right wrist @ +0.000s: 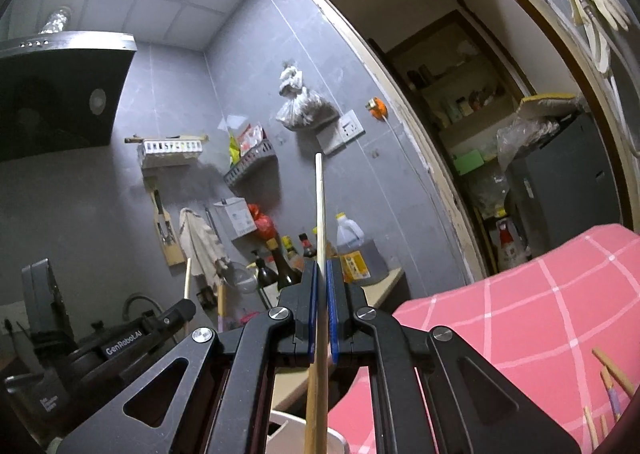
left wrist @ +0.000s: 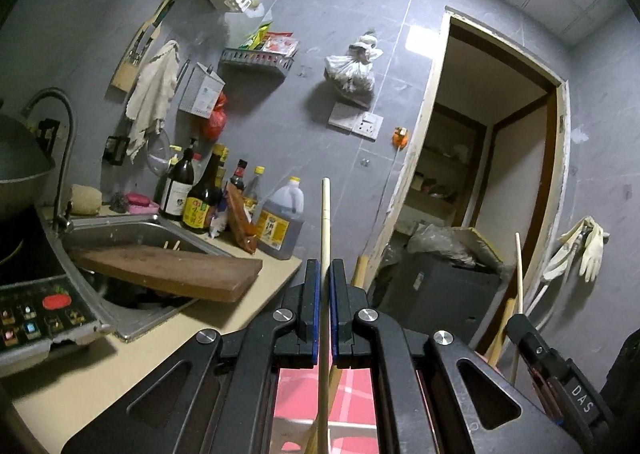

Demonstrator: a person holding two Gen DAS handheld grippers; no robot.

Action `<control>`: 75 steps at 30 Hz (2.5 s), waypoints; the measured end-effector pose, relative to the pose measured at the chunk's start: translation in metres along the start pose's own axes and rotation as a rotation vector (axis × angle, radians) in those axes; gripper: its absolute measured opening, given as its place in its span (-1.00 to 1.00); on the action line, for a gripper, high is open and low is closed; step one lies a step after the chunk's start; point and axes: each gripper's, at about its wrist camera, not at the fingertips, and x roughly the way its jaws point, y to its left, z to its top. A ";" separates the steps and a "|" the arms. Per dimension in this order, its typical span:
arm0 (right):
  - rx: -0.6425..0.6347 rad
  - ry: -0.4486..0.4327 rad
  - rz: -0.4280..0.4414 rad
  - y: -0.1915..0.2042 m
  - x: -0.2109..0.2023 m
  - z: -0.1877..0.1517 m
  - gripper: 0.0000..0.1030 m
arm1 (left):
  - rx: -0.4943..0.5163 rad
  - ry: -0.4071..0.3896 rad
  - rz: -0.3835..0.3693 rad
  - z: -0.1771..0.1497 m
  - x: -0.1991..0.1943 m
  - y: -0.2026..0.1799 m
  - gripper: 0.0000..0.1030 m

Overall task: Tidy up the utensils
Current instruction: 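Lift both chopsticks and lower them into the white utensil holder, then open both tools to release the chopsticks into the holder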

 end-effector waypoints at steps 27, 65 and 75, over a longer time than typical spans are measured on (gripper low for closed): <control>-0.046 0.165 -0.029 0.004 -0.024 -0.022 -0.93 | 0.099 0.138 0.006 -0.052 -0.020 -0.017 -0.93; -0.067 0.209 -0.066 0.003 -0.039 -0.027 -0.58 | 0.072 0.210 0.000 -0.055 -0.042 -0.023 -0.53; -0.080 0.207 -0.073 0.004 -0.044 -0.026 -0.45 | 0.069 0.206 0.000 -0.055 -0.044 -0.023 -0.31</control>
